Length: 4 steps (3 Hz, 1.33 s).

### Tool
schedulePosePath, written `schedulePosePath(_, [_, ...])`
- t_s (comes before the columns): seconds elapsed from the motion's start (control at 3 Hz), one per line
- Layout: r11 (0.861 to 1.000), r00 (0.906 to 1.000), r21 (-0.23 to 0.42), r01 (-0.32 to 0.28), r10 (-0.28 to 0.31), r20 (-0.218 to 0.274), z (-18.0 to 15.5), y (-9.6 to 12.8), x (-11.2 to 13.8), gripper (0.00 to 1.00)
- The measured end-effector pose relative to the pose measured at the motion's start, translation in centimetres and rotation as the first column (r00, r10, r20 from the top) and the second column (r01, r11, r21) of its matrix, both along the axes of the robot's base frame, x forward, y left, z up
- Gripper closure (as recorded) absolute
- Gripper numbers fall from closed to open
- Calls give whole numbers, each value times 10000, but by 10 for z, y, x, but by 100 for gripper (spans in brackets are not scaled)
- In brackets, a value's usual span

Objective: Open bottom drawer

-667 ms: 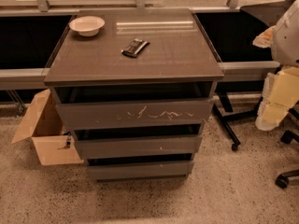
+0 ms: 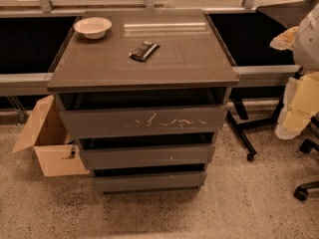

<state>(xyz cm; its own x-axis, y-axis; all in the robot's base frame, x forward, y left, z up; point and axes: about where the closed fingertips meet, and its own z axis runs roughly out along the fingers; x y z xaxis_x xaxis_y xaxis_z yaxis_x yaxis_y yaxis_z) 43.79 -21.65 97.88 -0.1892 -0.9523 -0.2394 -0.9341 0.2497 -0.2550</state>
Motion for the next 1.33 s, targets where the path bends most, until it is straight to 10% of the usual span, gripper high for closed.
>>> schedulePosePath(0.67, [9814,9884,1229,-1477,1508,-160,-31,8,1,0])
schedulePosePath(1.33, [9732,9847,1619,-1632,1707,-336,-52,14,7,0])
